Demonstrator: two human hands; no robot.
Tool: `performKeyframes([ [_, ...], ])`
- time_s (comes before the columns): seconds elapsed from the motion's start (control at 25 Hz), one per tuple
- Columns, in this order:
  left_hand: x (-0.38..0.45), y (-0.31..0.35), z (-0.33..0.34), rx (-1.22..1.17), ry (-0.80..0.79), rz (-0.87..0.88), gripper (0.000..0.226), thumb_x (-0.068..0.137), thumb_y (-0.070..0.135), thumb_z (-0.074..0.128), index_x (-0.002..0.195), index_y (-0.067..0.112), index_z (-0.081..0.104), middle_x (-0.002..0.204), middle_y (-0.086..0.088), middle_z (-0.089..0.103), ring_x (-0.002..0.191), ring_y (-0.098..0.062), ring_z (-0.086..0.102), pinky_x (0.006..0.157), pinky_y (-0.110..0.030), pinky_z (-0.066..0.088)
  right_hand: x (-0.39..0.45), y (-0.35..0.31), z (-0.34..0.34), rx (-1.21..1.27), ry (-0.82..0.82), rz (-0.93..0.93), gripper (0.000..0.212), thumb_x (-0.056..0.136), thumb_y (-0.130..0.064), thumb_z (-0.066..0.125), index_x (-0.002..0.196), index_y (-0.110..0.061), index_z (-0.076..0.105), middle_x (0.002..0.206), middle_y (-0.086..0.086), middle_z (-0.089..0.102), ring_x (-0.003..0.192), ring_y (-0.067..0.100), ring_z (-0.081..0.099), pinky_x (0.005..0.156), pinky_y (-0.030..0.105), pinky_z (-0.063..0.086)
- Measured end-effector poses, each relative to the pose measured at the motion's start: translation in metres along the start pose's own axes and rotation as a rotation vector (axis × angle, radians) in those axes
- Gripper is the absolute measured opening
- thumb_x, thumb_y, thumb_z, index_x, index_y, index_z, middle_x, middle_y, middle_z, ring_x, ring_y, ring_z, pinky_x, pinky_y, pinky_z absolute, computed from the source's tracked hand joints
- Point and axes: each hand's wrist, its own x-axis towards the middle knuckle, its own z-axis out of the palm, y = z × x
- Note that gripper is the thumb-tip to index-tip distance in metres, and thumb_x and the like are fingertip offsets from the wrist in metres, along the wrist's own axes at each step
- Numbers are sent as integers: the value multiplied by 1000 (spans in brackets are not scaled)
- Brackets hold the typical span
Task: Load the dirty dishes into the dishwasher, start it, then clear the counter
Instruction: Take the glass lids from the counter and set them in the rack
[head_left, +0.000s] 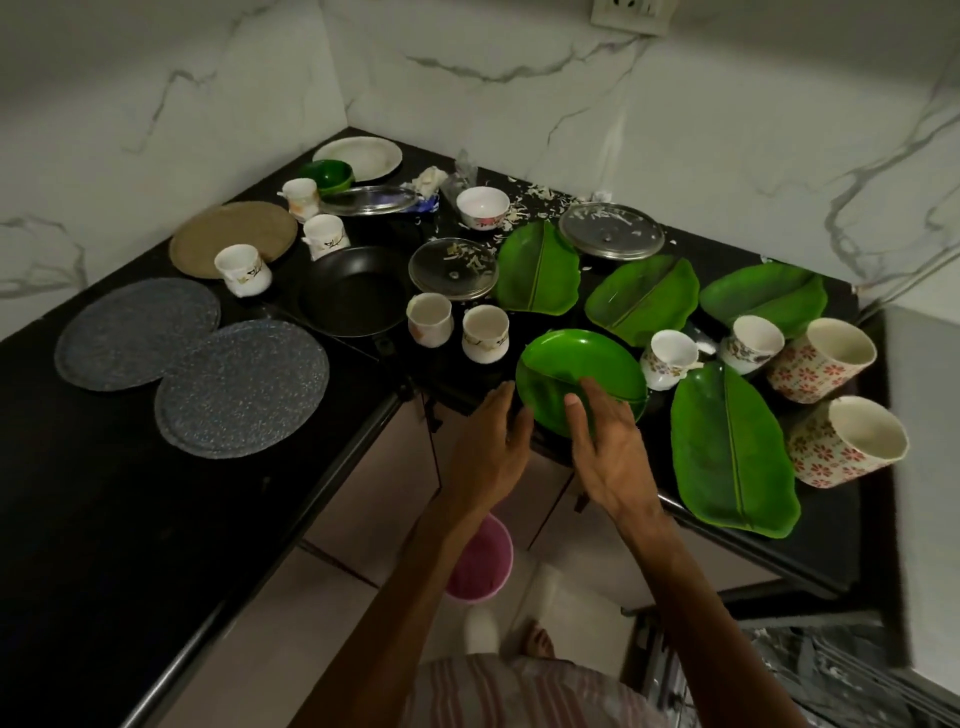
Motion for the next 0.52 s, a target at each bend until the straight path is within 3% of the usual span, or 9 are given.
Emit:
performKeyframes([
  [0.12,22,14,5,-51,90,2,45,102,21,46,144,7,41,146,-9,47,135,-19,43,104,-22,34,29,9,-12,22,-65,-9,53,103,-39,37,142,-4,43,143,17,49,132,33,43,110,42,36],
  [0.28,41,19,7,-89,168,-6,45,101,20,49,145,12,42,143,-7,51,131,-18,47,103,-29,41,66,15,-13,89,-111,-18,54,103,-43,37,142,-7,45,140,15,53,130,28,48,107,37,40],
  [0.4,59,19,-4,-120,206,-45,44,100,16,50,143,11,45,136,-8,57,120,-21,55,90,-21,42,98,-1,-5,196,-94,19,36,103,-36,42,122,-11,60,109,7,69,96,16,62,81,26,45],
  [0.48,73,17,-13,-125,220,-61,42,99,15,51,140,11,48,135,-10,58,119,-22,56,89,-19,41,125,-9,10,266,-139,90,23,102,-40,41,96,-24,57,77,-12,59,65,5,55,65,24,37],
  [0.52,79,15,-19,-130,215,-62,41,99,14,52,139,10,50,134,-10,58,120,-22,56,89,-19,40,139,-13,20,277,-152,118,22,102,-41,41,89,-27,52,70,-14,52,60,0,50,64,24,35],
])
